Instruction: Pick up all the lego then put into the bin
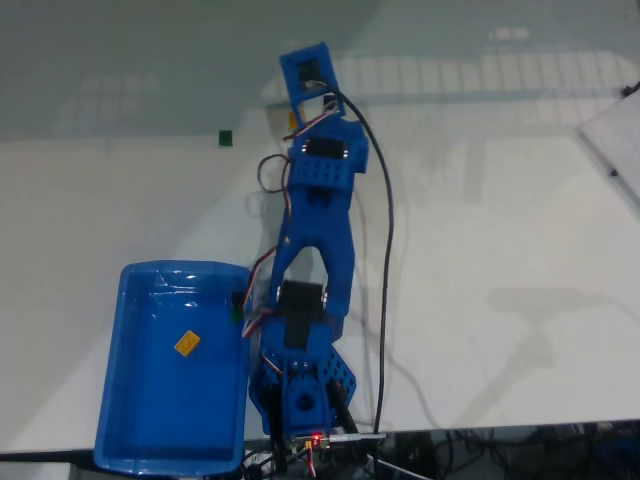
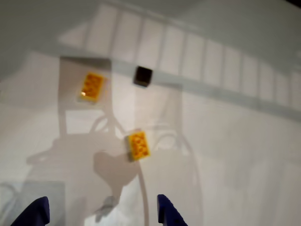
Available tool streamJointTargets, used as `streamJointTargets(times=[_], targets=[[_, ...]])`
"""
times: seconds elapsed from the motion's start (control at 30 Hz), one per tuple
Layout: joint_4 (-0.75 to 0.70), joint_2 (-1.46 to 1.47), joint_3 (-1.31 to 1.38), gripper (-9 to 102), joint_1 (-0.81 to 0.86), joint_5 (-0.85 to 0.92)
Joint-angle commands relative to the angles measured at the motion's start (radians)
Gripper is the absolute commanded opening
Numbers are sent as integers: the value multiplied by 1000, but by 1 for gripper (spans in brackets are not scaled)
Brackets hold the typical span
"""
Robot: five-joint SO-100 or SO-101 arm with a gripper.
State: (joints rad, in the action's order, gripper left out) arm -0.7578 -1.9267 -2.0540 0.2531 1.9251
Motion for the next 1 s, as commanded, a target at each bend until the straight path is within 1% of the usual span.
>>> streamJointTargets(times=[0.0,0.13,0.27,0.43,0.97], targets=[[86,63,61,29,38,35],[175,184,89,29,63,49],[176,299,179,29,74,57],[170,408,250,28,71,107],[167,540,304,28,37,121]])
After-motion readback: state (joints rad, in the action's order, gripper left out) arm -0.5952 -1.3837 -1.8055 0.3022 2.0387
